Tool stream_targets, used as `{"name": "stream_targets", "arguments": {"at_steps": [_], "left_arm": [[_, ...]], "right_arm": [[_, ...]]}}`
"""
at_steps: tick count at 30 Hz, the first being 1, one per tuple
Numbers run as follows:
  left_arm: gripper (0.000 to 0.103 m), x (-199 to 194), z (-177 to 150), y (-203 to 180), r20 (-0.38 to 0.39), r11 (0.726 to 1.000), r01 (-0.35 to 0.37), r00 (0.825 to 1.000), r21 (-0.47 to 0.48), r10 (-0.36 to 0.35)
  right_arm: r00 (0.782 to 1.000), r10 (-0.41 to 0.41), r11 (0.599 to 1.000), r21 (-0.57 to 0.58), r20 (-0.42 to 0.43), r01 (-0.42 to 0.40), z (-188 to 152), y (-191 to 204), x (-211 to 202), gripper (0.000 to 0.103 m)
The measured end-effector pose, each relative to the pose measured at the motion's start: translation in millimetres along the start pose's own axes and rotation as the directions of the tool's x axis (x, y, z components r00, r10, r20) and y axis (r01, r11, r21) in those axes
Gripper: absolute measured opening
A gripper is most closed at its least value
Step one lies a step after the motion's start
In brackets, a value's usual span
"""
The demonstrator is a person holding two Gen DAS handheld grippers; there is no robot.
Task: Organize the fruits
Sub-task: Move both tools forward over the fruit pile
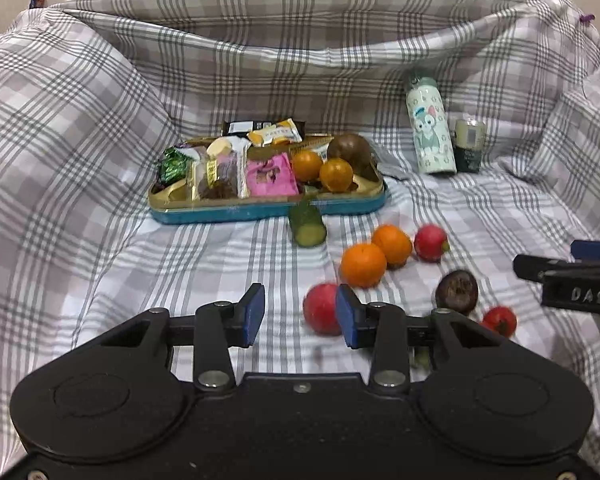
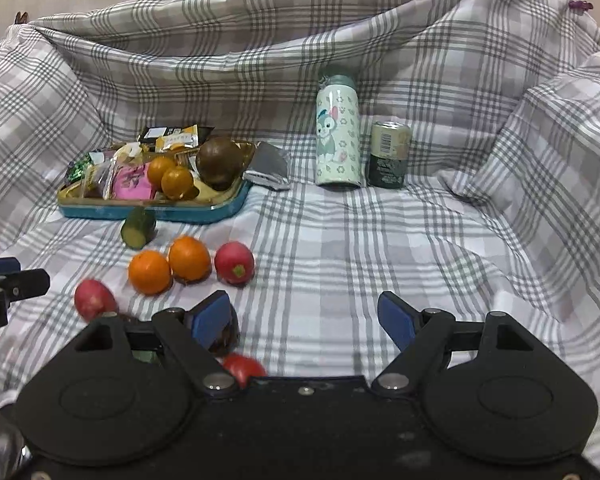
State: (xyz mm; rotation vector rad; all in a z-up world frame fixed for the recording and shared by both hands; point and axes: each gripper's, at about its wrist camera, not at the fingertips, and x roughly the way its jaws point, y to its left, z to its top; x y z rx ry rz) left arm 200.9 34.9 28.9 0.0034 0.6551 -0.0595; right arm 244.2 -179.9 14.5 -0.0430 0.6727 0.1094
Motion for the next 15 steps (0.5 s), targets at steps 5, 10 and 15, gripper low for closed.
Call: {"name": "stream_targets", "arguments": {"at_steps": [5,10,15], "left_arm": [[0.047,15,19,0,0.006,1.000,0.006,1.000,0.007,-0.006],[0.047,33,32,-3,-0.004,1.000,0.013,1.000,0.017,-0.013],[0.047,53,44,-3,-0.011,1.000,0.024,1.000,-0.006,-0.024]], "right_arm": [[1.000,0.021,1.000,0.012,0.014,-0.021,19,6,17,0.083],[0.999,0.034,0.999,0.021,0.018,-0.035,32,13,36,0.083],[0.998,0.028,0.999,-0.028,0.054,-0.026,40,24,52,0.083]]}}
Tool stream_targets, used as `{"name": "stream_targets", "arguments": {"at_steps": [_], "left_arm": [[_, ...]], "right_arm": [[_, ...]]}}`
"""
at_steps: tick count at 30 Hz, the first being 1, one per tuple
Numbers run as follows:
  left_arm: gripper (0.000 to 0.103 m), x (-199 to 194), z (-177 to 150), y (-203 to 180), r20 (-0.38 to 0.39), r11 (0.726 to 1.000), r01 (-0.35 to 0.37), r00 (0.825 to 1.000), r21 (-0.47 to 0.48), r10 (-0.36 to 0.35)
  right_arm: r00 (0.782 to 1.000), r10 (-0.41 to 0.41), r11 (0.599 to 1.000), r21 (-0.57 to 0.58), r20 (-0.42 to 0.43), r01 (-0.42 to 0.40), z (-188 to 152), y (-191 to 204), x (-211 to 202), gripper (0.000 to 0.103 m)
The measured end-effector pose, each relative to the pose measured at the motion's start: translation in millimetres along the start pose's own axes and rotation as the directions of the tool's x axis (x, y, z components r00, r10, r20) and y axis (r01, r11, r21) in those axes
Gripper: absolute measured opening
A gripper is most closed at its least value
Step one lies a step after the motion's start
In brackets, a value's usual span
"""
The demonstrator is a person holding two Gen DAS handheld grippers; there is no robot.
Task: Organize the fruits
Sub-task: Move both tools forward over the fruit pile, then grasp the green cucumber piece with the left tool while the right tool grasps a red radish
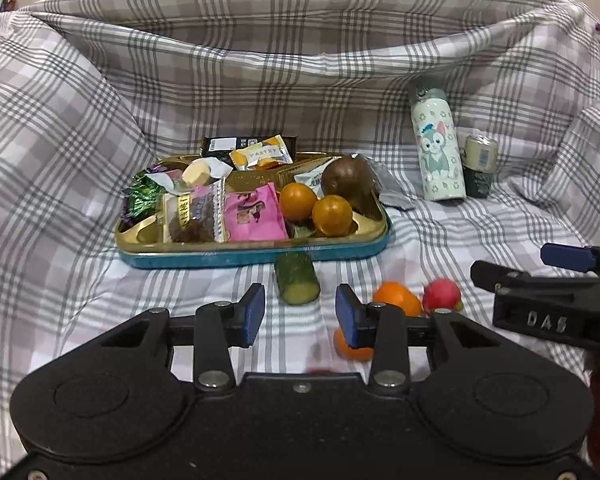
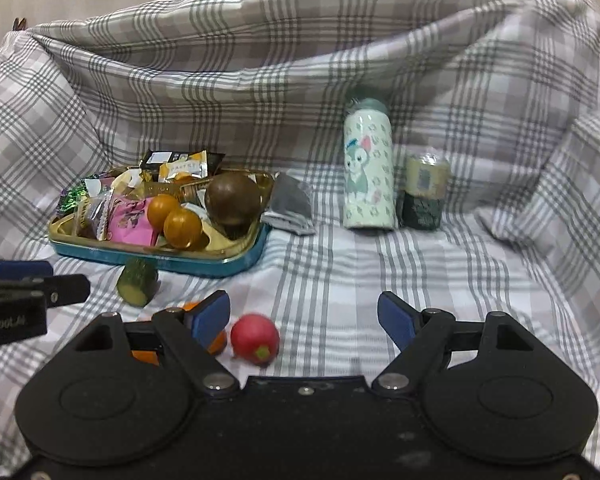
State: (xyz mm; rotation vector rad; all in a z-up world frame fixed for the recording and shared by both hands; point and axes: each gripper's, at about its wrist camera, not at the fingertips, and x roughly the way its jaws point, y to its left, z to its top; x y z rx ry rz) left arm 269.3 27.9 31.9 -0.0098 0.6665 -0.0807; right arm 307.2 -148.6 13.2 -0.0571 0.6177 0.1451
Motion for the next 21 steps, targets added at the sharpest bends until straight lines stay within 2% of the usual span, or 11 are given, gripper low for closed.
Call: {"name": "stream_targets", "arguments": {"at_steps": [5,11,21], "left_arm": [[0.047,22,15,3,-0.023,0.999,0.046,0.999,-0.026,-0.046],[0.047,45,21,0,-0.037,0.999,0.043,0.998,0.006,-0.042],[0.047,62,13,-2,-0.062,0.999,0.047,0.997,0.019,-0.046]], "right_arm": [[1.000,0.021,1.000,0.015,-0.004,-0.021,4,-1,14,0.083],[0.997,0.061,0.997,0.060,-0.056,-0.057,2,-3,23,0.083],[0.994,0.068,0.995,0.074,-0.090,-0.061,-1,0,27,0.083]]}}
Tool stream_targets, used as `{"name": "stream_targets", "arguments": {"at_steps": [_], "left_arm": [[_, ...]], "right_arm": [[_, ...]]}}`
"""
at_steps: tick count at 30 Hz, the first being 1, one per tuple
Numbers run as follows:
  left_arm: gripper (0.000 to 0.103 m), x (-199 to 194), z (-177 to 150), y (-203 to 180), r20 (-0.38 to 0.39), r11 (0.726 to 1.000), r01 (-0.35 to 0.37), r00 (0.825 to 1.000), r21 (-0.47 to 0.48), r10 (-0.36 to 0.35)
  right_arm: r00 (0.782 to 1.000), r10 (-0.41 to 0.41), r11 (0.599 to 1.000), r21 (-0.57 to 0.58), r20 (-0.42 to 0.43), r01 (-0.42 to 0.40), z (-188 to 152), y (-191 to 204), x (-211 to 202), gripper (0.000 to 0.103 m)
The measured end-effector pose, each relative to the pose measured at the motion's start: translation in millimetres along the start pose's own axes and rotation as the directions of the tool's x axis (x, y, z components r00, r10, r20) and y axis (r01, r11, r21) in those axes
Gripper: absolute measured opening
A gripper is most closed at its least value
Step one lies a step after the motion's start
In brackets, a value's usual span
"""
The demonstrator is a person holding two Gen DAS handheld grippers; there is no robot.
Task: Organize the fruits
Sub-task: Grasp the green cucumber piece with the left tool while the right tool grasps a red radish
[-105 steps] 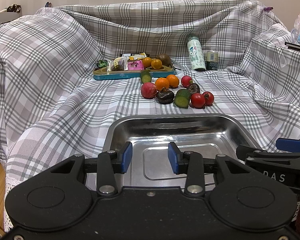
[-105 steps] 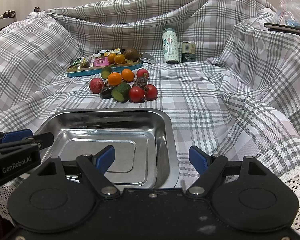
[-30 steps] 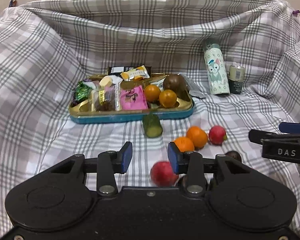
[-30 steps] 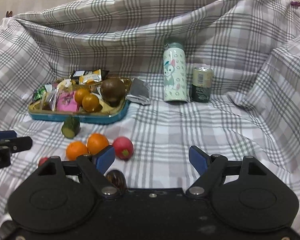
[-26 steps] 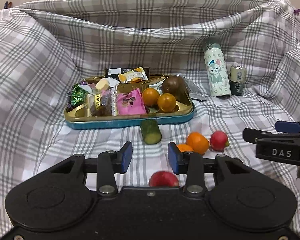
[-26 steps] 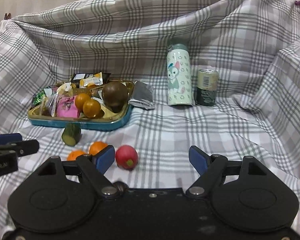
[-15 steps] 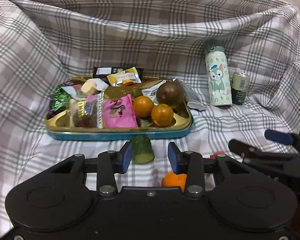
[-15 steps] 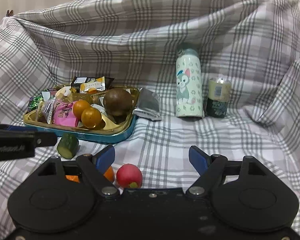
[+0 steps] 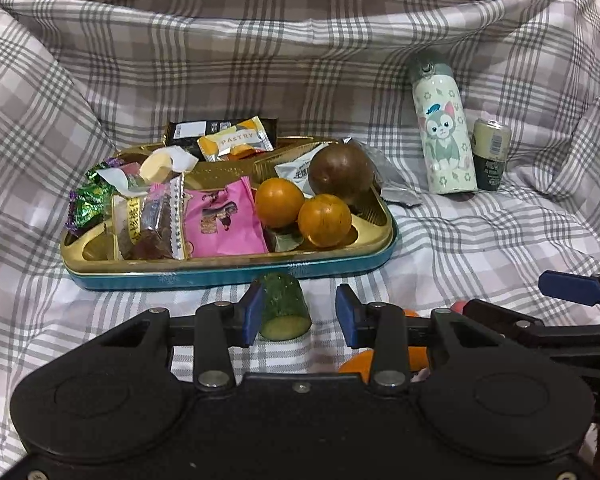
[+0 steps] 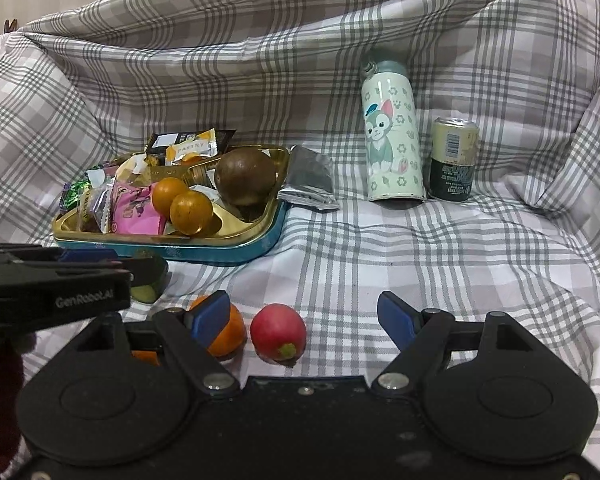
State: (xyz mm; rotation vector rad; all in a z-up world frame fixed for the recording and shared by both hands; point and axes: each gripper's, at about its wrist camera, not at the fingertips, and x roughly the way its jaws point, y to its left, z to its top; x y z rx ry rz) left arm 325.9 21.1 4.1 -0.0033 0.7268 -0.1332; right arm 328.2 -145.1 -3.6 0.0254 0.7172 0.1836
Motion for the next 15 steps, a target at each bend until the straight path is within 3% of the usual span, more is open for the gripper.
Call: {"name": "stream_targets", "arguments": {"at_steps": [7,15], "left_arm": [[0.047,9,1,9,-0.020,0.998,0.008,1.000,-0.070,-0.010],[0.047,20,0,13,-0.047,0.996,-0.015,0.999,-0.085,0.011]], "right_arm": [[0.999,0.006,1.000,0.028,-0.043,-0.004,-2,-4,11,0.081],[0.997,0.021,0.999,0.043,-0.073,-0.018,-3,-4,18,0.073]]}}
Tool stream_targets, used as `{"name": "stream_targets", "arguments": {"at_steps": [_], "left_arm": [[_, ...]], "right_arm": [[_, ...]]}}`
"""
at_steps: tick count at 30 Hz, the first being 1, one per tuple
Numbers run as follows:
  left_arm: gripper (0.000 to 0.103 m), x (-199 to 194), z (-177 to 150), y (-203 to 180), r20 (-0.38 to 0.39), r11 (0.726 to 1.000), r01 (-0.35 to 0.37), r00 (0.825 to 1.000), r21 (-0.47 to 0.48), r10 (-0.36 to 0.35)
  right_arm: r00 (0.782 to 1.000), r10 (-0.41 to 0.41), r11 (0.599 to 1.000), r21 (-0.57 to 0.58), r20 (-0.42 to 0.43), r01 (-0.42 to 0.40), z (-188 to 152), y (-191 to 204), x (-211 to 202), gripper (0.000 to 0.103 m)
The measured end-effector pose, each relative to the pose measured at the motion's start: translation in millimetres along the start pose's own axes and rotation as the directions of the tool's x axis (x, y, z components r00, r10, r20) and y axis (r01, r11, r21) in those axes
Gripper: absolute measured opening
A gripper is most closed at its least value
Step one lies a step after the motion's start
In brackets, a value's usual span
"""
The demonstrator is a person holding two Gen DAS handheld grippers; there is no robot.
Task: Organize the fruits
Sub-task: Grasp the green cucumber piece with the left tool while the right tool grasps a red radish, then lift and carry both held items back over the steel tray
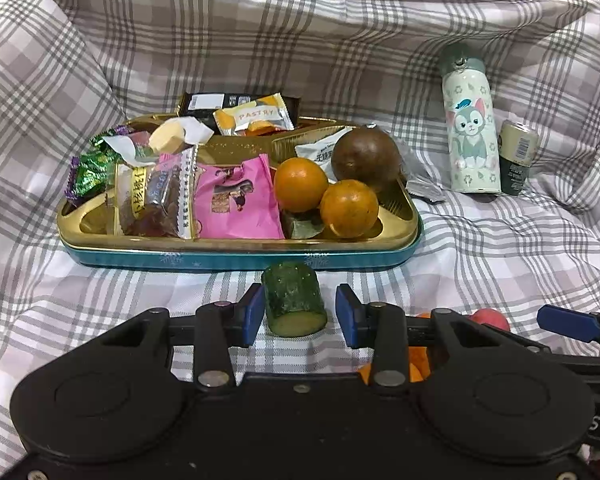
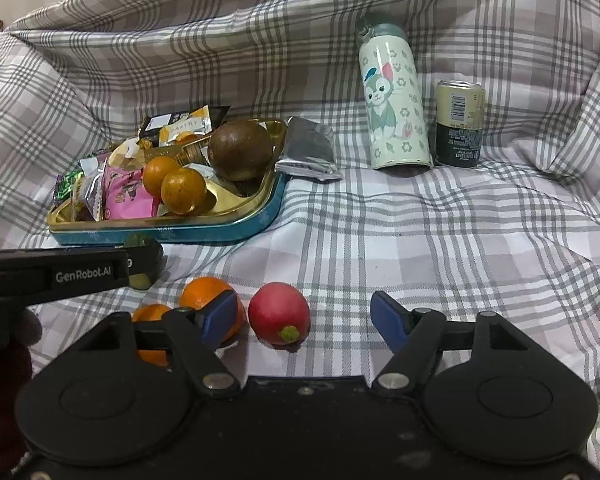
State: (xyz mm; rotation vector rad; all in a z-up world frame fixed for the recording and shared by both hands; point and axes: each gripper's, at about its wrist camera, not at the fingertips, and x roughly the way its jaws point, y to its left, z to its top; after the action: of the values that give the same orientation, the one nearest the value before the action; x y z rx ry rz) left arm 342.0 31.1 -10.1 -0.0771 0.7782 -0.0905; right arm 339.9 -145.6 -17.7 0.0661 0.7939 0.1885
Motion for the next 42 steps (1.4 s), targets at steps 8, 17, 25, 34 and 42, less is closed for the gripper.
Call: {"name": "stream_targets", "arguments": {"at_steps": [8,17,25,34,42], "left_arm": [[0.047,6,1,2,-0.016,1.000,-0.009,1.000,-0.022,0.008],[0.047,16,0,8,-0.049,0.998,-0.014,0.999,-0.056,0.011],[0.043,13,1,7,-0.035,0.998,0.006,0.999,-0.069,-0.008],[0.043,8,-1,4,-0.045,0.999,0.019,0.999,-0.044,-0.021],[0.043,9,-1,5,-0.081,1.000,0.023,0.996,-0.016,-0.025]], "right_arm": [[0.999,0.036,0.999,0.005,-0.038,-0.036,-2,1,7,0.051],[0.998,0.045,0.999,-0.002,-0.043,-0.045,-3,4,9,0.048],[0.997,0.066,0.998,-0.016,-0.043,-0.066,-3,7,7,0.037],[0.998,-0.065,0.998,-0.025,0.009,0.065,0,1,2,0.037],[0.996,-0.087,0.995,-0.059,-0.010,0.086,-3,2,4,0.037]]}}
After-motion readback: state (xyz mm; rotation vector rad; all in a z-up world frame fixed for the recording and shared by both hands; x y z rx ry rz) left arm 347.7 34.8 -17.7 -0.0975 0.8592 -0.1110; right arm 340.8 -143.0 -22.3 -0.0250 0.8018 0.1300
